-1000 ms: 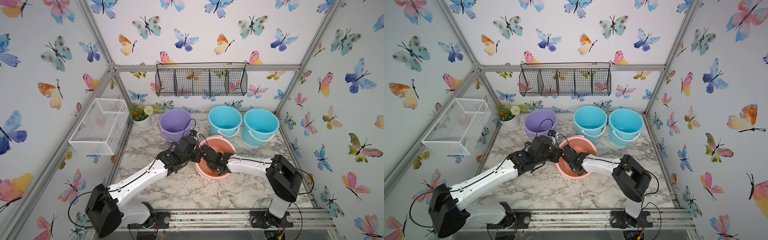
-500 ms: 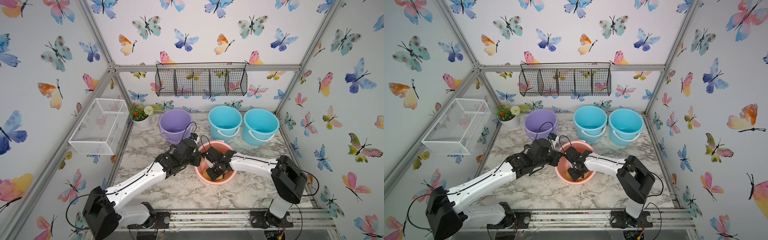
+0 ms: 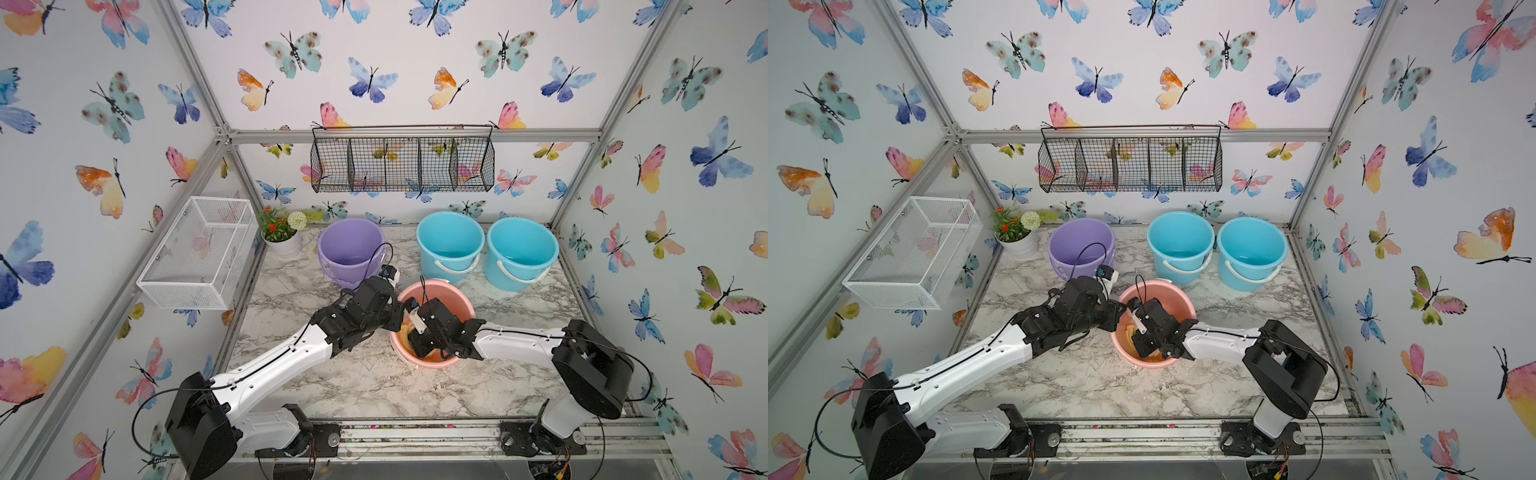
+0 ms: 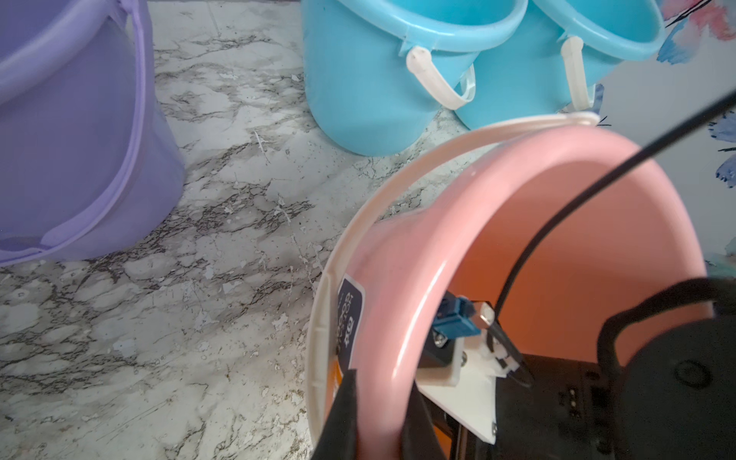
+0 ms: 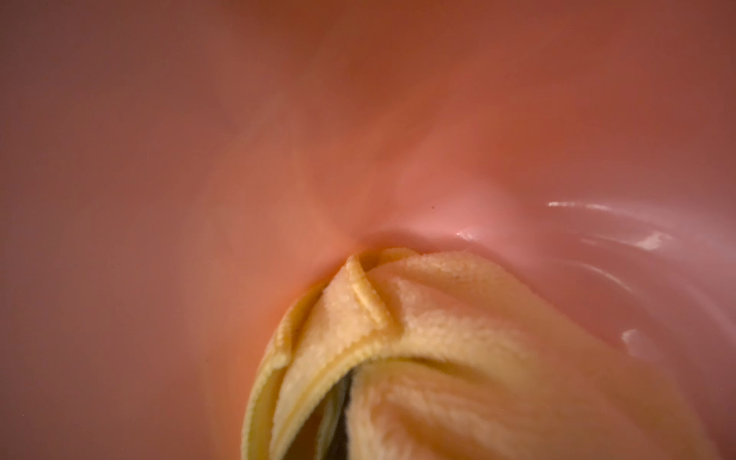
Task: Wipe the inside of the bucket with a cloth
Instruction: Wipe the dirt from the inside of the bucket.
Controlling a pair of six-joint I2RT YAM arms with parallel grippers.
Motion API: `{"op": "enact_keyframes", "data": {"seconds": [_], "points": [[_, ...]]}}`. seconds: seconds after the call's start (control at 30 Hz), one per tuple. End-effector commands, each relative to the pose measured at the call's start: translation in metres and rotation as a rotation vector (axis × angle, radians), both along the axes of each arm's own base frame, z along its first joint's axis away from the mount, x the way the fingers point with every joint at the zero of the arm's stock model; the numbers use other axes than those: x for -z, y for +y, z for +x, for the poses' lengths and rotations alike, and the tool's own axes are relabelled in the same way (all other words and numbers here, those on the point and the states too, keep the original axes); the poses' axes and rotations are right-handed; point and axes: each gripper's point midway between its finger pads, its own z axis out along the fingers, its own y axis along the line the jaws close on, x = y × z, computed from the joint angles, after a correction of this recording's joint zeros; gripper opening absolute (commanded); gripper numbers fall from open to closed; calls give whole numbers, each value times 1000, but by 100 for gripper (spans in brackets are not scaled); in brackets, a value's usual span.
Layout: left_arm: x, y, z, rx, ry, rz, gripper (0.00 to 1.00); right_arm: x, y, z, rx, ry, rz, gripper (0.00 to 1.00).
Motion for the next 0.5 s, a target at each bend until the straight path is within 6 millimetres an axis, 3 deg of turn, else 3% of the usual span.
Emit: {"op": "enact_keyframes", "data": {"seconds": [0.0,0.27,0.47], "points": [[-4,-15,-8,62,23,-43,0,-48,18,36,35,-274,135,2],[-2,-18,-11,77,45,-54,0,-70,15,62,77,-474,92,2],[-3,-17,-13,78,47,-54,0,-63,-15,91,210,-560,-165,2]]}}
